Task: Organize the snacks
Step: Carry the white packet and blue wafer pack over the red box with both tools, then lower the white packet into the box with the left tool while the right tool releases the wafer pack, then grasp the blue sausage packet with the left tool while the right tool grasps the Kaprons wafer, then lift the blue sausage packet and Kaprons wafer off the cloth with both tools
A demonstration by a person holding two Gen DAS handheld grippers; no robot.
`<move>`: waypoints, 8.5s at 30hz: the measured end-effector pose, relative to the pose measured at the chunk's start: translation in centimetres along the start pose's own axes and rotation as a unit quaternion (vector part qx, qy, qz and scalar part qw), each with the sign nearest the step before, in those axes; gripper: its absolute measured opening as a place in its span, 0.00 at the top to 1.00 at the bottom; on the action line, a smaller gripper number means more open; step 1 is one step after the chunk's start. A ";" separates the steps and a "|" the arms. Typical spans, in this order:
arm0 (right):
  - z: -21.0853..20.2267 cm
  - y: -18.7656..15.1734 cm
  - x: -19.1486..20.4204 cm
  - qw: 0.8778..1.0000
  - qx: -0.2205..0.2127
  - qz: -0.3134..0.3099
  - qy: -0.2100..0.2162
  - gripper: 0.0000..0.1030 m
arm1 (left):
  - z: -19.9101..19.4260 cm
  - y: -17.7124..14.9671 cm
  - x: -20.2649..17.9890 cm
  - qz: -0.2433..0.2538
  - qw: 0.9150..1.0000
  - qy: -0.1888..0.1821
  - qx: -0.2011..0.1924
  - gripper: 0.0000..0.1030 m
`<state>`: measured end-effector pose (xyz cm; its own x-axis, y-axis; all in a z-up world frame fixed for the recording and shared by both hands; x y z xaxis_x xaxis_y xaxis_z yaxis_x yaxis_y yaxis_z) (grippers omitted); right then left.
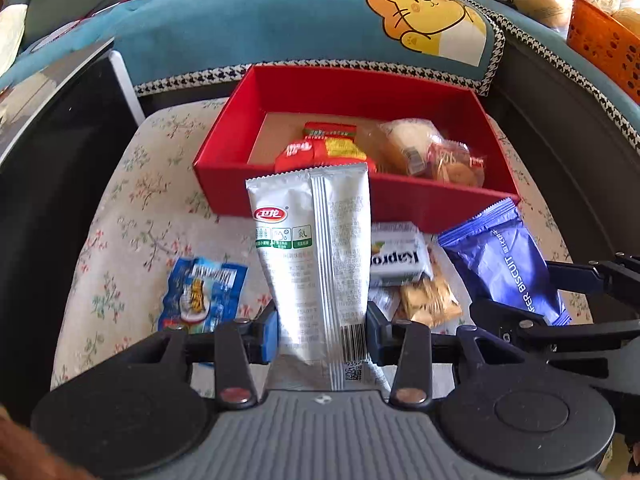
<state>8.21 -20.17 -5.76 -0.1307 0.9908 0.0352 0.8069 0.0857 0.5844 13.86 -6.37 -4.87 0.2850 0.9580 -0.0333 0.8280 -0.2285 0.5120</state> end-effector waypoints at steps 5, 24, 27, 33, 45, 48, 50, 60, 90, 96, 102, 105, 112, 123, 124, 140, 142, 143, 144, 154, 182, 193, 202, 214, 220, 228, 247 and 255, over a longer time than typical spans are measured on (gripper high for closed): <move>0.1 2.1 -1.4 1.000 -0.015 0.025 -0.002 0.32 | 0.8 2.5 -0.2 -0.002 1.000 -0.002 -0.005 0.13; 3.9 9.3 -4.2 0.997 -0.038 0.065 -0.004 0.32 | 5.8 10.8 0.9 -0.028 0.999 0.011 -0.017 0.13; 4.8 10.0 -4.4 0.997 -0.035 0.064 -0.007 0.32 | 6.8 11.5 0.7 -0.025 0.999 0.014 -0.017 0.13; 6.4 10.4 -5.2 0.998 -0.027 0.063 -0.011 0.32 | 8.7 12.3 0.4 -0.022 0.999 0.021 -0.012 0.13; 8.7 10.8 -5.7 0.998 -0.018 0.058 -0.011 0.32 | 11.6 13.2 0.7 -0.028 0.999 0.032 -0.005 0.13; 9.1 10.9 -5.6 0.998 -0.017 0.054 -0.012 0.32 | 11.9 13.4 0.6 -0.029 0.999 0.032 -0.004 0.13; 9.3 11.0 -5.6 0.998 -0.017 0.056 -0.012 0.31 | 12.0 13.5 0.6 -0.030 0.999 0.032 -0.006 0.13; 9.2 11.3 -5.6 0.998 -0.021 0.056 -0.016 0.28 | 11.4 13.9 0.0 -0.033 0.999 0.020 -0.014 0.05; 4.1 9.7 -2.8 0.998 -0.042 0.049 -0.012 0.23 | 4.5 10.0 3.6 -0.058 0.998 0.020 -0.029 0.01; 3.8 7.7 -0.8 0.999 -0.026 0.035 0.005 0.22 | 3.9 7.6 5.7 -0.061 0.998 0.025 -0.018 0.00; 4.9 6.0 1.4 0.999 0.006 0.025 0.020 0.22 | 4.0 4.6 8.0 -0.069 0.997 0.022 0.010 0.00; 5.5 5.4 2.4 0.999 0.020 0.013 0.024 0.21 | 4.5 3.4 9.1 -0.076 0.996 0.025 0.026 0.00; 6.8 4.6 3.3 0.998 0.046 0.014 0.032 0.20 | 6.5 1.4 10.3 -0.091 0.993 0.020 0.066 0.00; 7.2 4.5 3.2 0.998 0.053 0.018 0.036 0.19 | 8.4 0.4 11.1 -0.096 0.991 0.030 0.090 0.00; 7.2 4.5 3.2 0.998 0.052 0.019 0.036 0.19 | 8.5 0.4 11.0 -0.098 0.991 0.030 0.091 0.00; 7.8 4.4 3.0 0.997 0.060 0.023 0.040 0.17 | 9.4 -0.4 10.3 -0.079 0.990 0.033 0.111 0.00; 7.9 4.5 2.9 0.997 0.062 0.025 0.039 0.17 | 9.5 -0.3 10.5 -0.086 0.990 0.028 0.111 0.00; 7.9 4.5 3.0 0.997 0.062 0.026 0.040 0.17 | 9.5 -0.3 10.4 -0.083 0.990 0.029 0.110 0.00; 8.0 4.5 3.0 0.997 0.062 0.026 0.041 0.17 | 9.5 -0.3 10.3 -0.079 0.990 0.032 0.109 0.00; 8.4 4.5 2.9 0.997 0.066 0.030 0.039 0.17 | 8.9 -0.5 9.3 -0.059 0.992 0.045 0.098 0.00; 10.9 4.4 2.5 0.996 0.080 0.038 0.019 0.24 | 6.4 -1.5 6.9 -0.054 0.994 -0.013 0.091 0.00; 4.9 -0.5 1.7 0.996 0.082 0.039 0.027 0.25 | 4.3 -4.3 4.6 -0.044 0.994 -0.038 0.091 0.00; 2.3 -7.3 1.9 0.993 0.112 0.027 0.006 0.24 | 4.0 -8.4 2.0 -0.013 0.992 -0.037 0.117 0.00; 2.6 -9.0 2.0 0.994 0.111 0.009 -0.004 0.12 | 4.0 -9.5 1.7 0.010 0.994 -0.007 0.106 0.00; 2.7 -9.3 2.3 0.994 0.112 -0.001 0.000 0.04 | 4.2 -9.6 1.7 0.017 0.994 -0.001 0.105 0.00; 3.2 -9.7 2.9 0.993 0.116 -0.022 -0.018 0.00 | 4.1 -9.8 1.3 0.027 0.994 0.001 0.103 0.00; 1.8 -9.6 1.7 0.994 0.102 -0.013 -0.040 0.27 | 3.6 -10.1 1.5 0.033 0.995 -0.001 0.100 0.00; 1.2 -9.0 1.7 0.995 0.087 -0.003 -0.040 0.28 | 3.1 -9.9 1.3 0.025 0.995 -0.010 0.097 0.00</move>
<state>1.46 -19.17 -11.92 -0.0945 0.9949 -0.0361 0.8946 0.1008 0.4354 7.54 -3.38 -12.66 0.3357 0.9415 -0.0298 0.8898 -0.3066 0.3381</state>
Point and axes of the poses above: each gripper's, at about its wrist camera, not at the fingertips, and z roughly the way its jaws point, x to its left, y to its top, the point moved 8 cm from there along z, roughly the way its jaws point
